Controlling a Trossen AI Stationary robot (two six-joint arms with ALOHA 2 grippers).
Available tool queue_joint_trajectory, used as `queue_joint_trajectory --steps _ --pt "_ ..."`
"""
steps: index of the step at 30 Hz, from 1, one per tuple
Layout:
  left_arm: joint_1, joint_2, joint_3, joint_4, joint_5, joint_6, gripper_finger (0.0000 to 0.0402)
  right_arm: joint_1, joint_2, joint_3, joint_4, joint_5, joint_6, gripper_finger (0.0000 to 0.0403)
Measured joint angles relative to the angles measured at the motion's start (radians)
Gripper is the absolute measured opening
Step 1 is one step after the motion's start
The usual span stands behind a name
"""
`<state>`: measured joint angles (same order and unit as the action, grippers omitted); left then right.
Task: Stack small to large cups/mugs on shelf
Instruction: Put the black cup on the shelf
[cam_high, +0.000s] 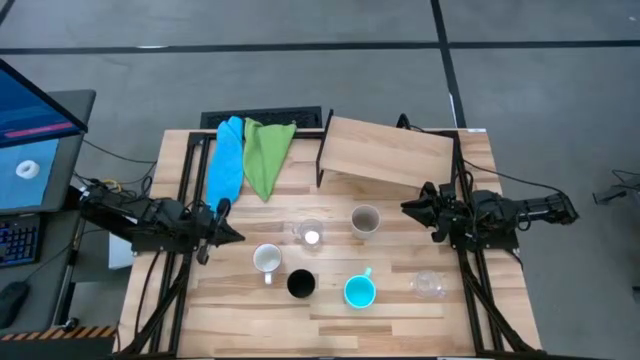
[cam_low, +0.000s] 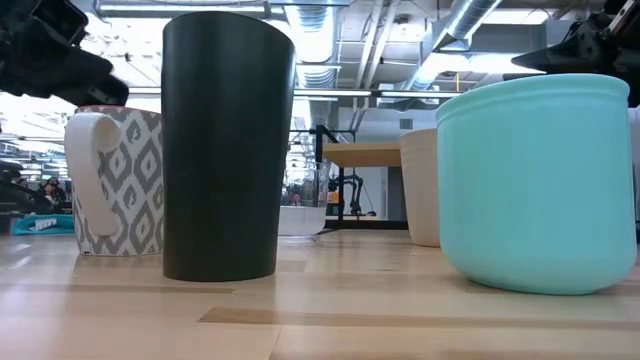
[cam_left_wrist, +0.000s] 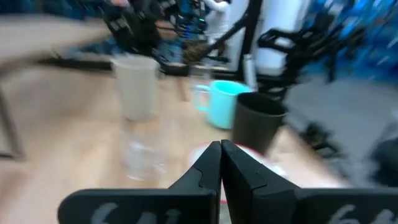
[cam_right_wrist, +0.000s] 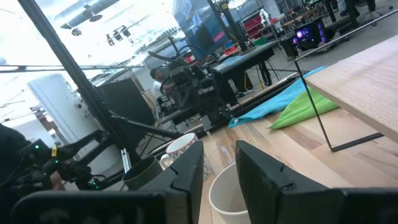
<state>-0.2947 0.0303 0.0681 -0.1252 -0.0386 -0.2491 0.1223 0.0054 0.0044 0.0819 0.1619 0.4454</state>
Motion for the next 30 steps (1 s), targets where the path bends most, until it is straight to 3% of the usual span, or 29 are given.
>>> queue_joint_trajectory --steps 9,15,25,30 --pt "0.000 0.000 0.000 0.003 -0.052 -0.324 0.0000 0.000 0.000 0.000 0.000 0.000 0.000 0.0116" --pt "0.000 0.000 0.000 0.011 -0.209 -0.503 0.0000 0.000 0.000 0.000 0.000 0.000 0.000 0.0116" --pt "0.000 0.000 0.002 0.018 -0.487 -0.526 0.0000 0.002 0.000 0.000 0.005 -0.004 -0.112 0.0116" --pt "0.000 0.000 0.002 0.023 -0.509 -0.558 0.0000 0.002 0.000 0.000 -0.007 -0.003 -0.113 0.0116"
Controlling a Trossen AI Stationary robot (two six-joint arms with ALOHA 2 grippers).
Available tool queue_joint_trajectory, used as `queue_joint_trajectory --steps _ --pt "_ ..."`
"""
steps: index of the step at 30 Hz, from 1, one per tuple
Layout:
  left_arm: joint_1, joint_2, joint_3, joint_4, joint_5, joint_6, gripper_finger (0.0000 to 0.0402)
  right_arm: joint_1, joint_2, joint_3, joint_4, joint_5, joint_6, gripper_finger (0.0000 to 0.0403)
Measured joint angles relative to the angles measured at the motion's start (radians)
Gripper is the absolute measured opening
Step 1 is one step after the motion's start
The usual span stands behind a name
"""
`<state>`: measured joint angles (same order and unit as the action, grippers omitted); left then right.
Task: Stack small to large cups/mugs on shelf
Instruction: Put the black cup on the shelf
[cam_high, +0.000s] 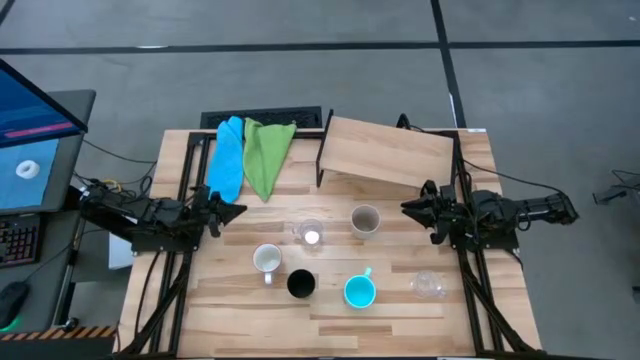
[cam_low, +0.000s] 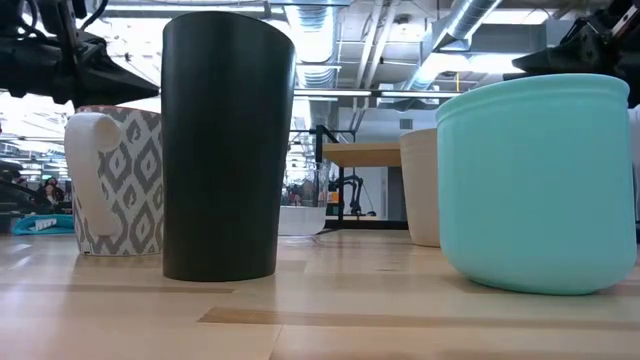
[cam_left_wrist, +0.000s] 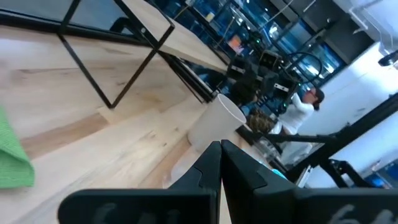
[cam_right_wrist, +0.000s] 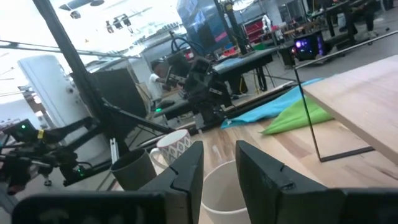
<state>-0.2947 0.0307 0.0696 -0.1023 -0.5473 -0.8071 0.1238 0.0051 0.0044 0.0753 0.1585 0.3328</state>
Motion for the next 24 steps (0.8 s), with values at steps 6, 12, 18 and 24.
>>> queue_joint_trajectory --steps 6,12,18,24 --pt "0.000 0.000 0.000 0.001 -0.053 -0.024 0.0000 0.000 0.000 0.000 -0.009 0.000 0.000 0.0116" --pt "0.000 0.000 0.000 0.001 -0.071 -0.097 0.0000 0.000 0.000 0.000 -0.011 0.000 0.060 0.0116" --pt "0.000 0.000 0.000 0.001 -0.071 -0.134 0.0000 0.000 0.000 0.000 -0.011 0.000 0.281 0.0116" --pt "0.000 0.000 0.000 -0.001 -0.070 -0.128 0.0000 0.000 0.000 0.000 -0.009 0.000 0.322 0.0116"
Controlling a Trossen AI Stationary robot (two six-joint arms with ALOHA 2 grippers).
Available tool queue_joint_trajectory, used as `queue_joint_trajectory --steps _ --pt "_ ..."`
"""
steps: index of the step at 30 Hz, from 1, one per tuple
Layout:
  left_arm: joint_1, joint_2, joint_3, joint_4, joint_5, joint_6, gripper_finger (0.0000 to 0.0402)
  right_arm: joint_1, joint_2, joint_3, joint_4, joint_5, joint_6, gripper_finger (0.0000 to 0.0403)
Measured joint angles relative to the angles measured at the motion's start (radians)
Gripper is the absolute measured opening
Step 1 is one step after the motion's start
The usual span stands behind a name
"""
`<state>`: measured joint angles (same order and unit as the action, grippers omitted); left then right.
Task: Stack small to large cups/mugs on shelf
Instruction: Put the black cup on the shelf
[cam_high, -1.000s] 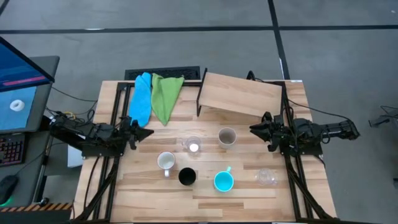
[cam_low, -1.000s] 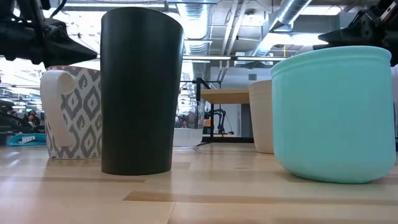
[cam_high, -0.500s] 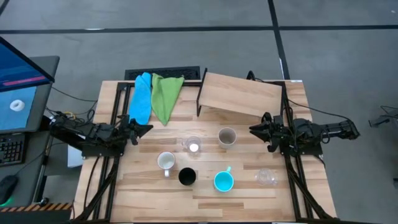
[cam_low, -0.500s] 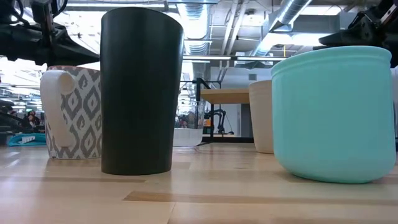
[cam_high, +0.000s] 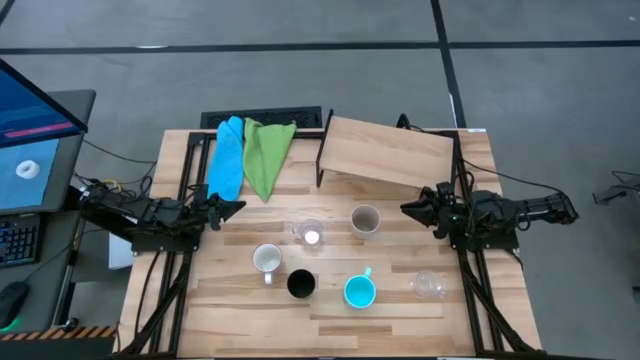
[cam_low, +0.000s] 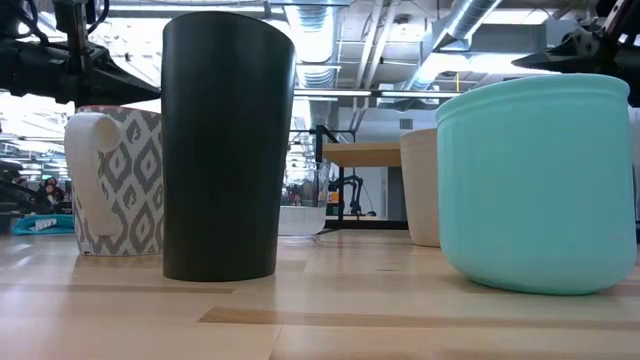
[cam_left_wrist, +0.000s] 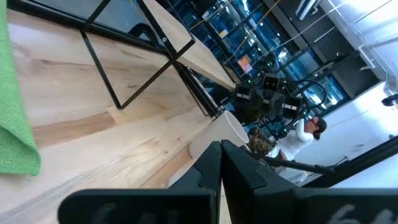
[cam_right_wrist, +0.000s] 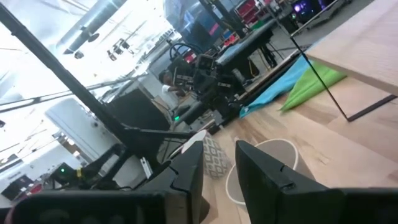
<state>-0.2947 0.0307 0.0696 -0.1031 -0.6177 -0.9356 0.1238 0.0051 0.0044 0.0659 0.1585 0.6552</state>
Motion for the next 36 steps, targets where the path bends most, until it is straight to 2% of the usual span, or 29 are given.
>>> queue_joint_trajectory --steps 2,6,8,12,17,20,22,24,30,36 --pt "0.000 0.000 0.000 -0.007 0.000 0.001 0.0000 0.000 0.000 0.000 0.001 0.000 0.000 0.0116" --pt "0.007 0.000 0.000 -0.003 -0.100 0.029 0.0000 0.000 0.000 0.000 0.021 0.000 0.001 0.0116" --pt "0.007 0.001 -0.001 0.027 -0.103 0.029 0.0000 -0.002 0.000 0.000 0.075 0.002 0.001 0.0116" --pt "0.007 0.013 -0.002 0.223 -0.043 0.073 0.0012 -0.002 0.000 0.005 0.221 0.035 -0.013 0.0116" --pt "0.007 0.067 0.002 0.612 -0.012 0.262 0.0066 -0.002 -0.001 0.105 0.237 0.113 -0.157 0.0128" --pt "0.007 0.131 0.080 0.671 0.008 0.338 0.0105 -0.002 0.010 0.174 0.222 0.142 -0.260 0.0147" --pt "0.007 0.187 0.178 0.610 0.038 0.349 0.0128 -0.002 0.024 0.235 0.219 0.152 -0.313 0.0162" --pt "0.007 0.266 0.306 0.479 0.097 0.353 0.0145 -0.002 0.040 0.304 0.156 0.157 -0.357 0.0178" --pt "0.000 0.571 0.800 -0.092 0.225 0.316 0.0162 -0.002 0.139 0.551 -0.188 0.167 -0.395 0.0214" --pt "-0.001 0.890 1.264 -0.684 0.310 0.194 0.0163 -0.002 0.253 0.724 -0.425 0.166 -0.394 0.0222"
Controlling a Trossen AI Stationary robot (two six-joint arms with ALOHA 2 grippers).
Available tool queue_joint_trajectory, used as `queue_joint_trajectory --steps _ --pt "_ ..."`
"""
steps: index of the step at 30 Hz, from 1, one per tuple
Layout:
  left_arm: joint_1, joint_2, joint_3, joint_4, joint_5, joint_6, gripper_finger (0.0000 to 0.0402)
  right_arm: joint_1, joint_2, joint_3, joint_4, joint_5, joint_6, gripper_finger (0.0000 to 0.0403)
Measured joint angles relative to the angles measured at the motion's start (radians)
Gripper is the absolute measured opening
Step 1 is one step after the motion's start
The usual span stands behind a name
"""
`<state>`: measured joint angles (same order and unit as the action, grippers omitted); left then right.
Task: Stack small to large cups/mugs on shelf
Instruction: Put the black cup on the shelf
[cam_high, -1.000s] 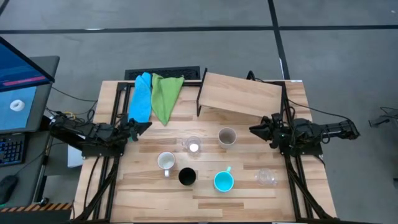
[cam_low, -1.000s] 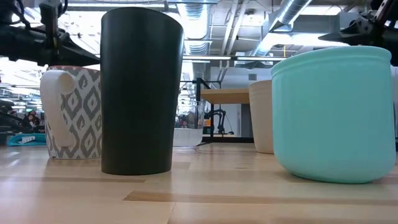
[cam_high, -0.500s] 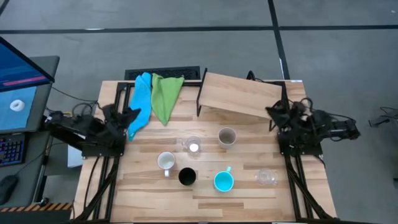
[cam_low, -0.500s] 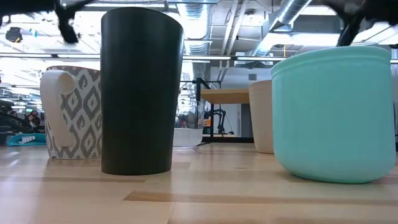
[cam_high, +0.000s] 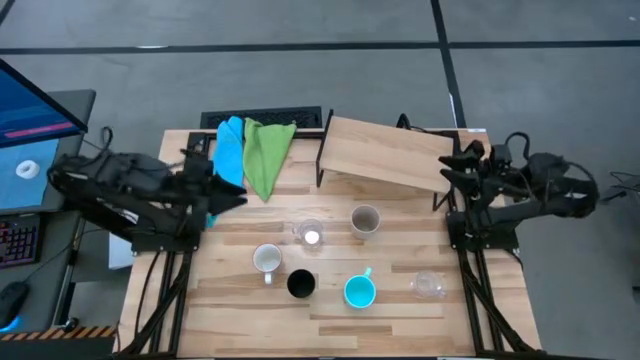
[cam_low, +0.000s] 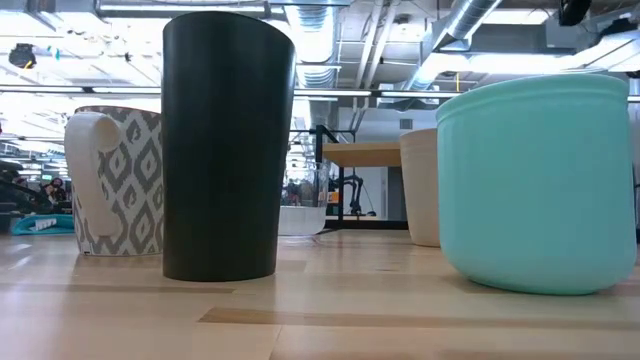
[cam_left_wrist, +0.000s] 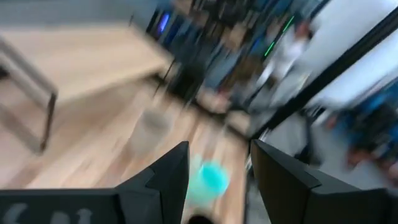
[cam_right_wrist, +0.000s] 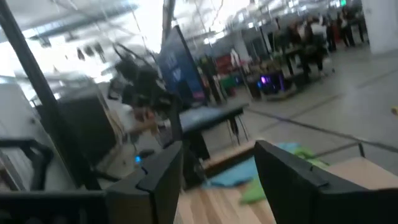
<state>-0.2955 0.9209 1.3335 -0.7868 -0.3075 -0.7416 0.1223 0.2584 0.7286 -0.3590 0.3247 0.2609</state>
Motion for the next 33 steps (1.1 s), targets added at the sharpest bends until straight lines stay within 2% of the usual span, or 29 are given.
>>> queue_joint_trajectory --steps 5,10,14,19,26,33 --pt "0.000 0.239 0.261 -0.314 0.072 -0.009 0.0164 0.000 0.055 0.063 -0.103 -0.006 0.001 0.0222" --pt "0.005 0.412 0.385 -0.442 0.173 0.059 0.0187 0.000 0.064 0.069 -0.151 -0.007 0.007 0.0226" --pt "0.006 0.512 0.393 -0.439 0.213 0.090 0.0227 0.000 0.063 0.069 -0.213 -0.013 0.066 0.0233" --pt "0.004 0.635 0.394 -0.461 0.262 0.166 0.0270 0.001 0.063 0.069 -0.262 -0.082 0.083 0.0235" --pt "-0.012 0.798 0.394 -0.500 0.296 0.266 0.0276 0.001 0.063 0.069 -0.275 -0.092 0.106 0.0233" --pt "-0.021 0.882 0.394 -0.418 0.293 0.288 0.0277 0.001 0.062 0.069 -0.276 -0.106 0.106 0.0233"
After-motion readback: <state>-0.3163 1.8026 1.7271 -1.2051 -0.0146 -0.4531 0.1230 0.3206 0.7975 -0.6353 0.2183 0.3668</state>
